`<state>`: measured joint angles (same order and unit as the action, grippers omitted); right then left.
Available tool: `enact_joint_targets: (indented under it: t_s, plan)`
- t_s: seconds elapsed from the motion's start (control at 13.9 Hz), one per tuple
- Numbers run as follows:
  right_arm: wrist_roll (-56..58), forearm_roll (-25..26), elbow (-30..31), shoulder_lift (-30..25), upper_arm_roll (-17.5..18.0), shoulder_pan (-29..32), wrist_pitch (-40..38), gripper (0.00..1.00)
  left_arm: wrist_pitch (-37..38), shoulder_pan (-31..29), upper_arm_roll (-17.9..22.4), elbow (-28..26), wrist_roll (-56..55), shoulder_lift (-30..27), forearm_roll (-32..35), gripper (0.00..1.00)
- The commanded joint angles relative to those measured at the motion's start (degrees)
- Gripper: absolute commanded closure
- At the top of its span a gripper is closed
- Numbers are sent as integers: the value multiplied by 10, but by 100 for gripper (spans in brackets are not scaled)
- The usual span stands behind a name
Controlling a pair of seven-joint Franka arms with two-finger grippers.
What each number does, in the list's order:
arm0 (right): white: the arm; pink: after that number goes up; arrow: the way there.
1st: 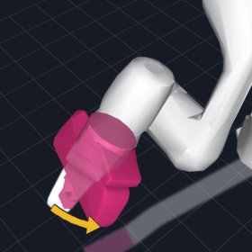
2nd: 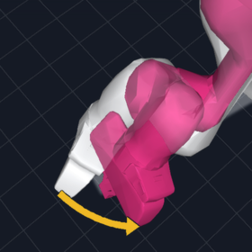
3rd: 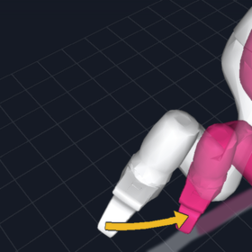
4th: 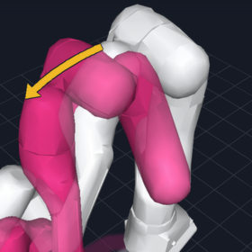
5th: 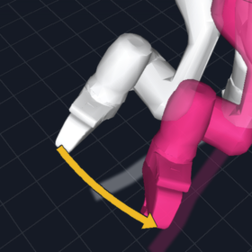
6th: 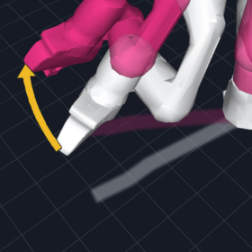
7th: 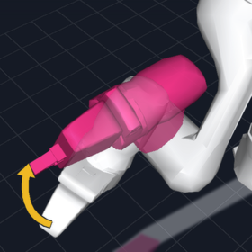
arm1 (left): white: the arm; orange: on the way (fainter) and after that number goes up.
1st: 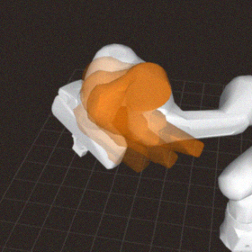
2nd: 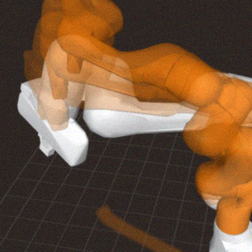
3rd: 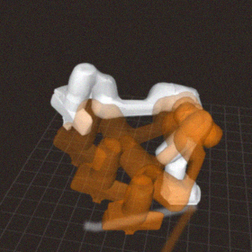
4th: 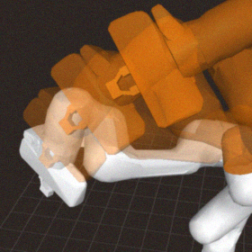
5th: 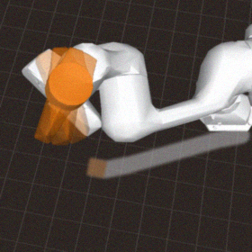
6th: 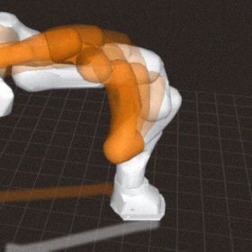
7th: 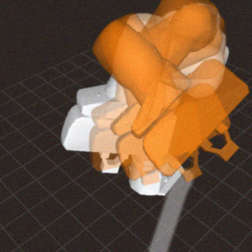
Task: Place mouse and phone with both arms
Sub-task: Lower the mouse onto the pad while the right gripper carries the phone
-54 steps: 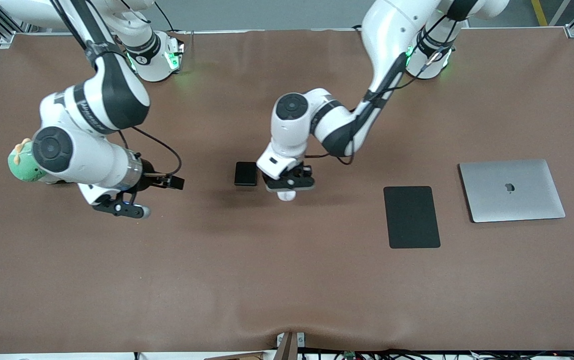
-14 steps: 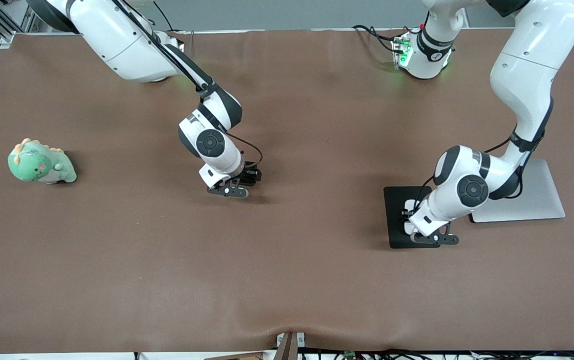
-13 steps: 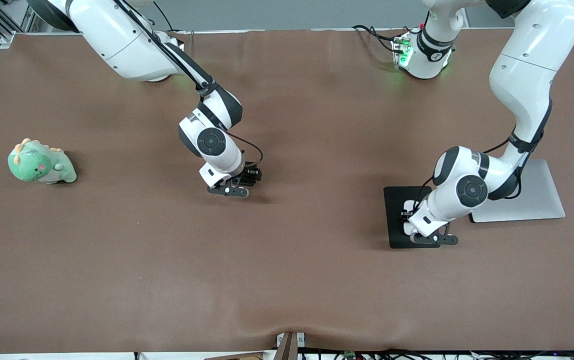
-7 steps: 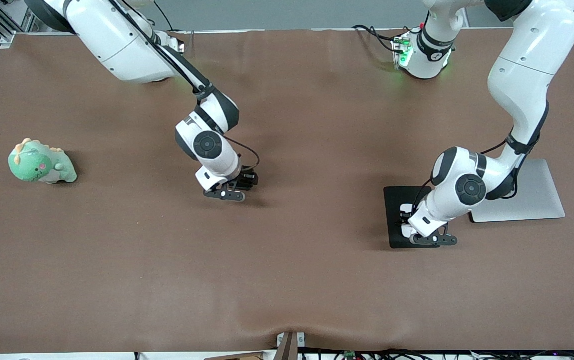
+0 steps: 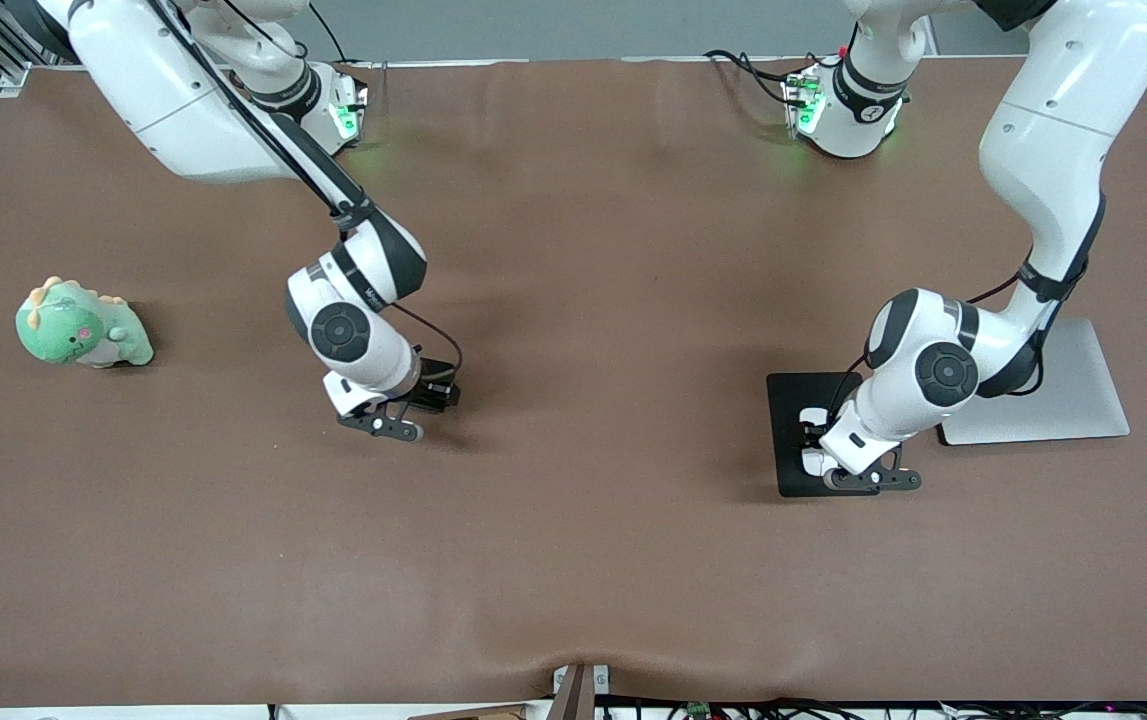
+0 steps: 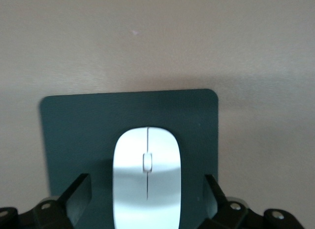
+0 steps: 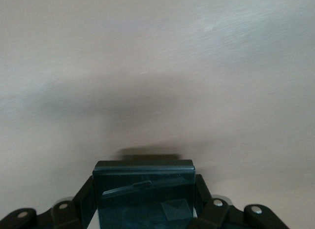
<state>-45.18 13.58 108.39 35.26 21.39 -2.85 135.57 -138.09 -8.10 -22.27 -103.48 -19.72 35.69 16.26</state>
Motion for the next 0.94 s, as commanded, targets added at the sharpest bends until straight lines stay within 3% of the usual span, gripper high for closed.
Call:
enact_joint_targets:
  t_s: [0.0, 0.5, 0.72, 0.86]
  plan:
    - [57, 12, 10, -34, 14, 51, -57, 100, 88, -5, -13, 8, -19, -71, 9, 0]
    - [226, 10, 59, -72, 9, 156, -75, 100, 280, -8, -25, 106, -12, -131, -21, 0]
    - [310, 10, 63, -79, 3, 200, -87, 100, 314, -9, -18, 106, 8, -173, -57, 0]
    - [367, 10, 71, -82, -27, 206, -85, 100, 338, -9, -17, 107, 19, -190, -64, 0]
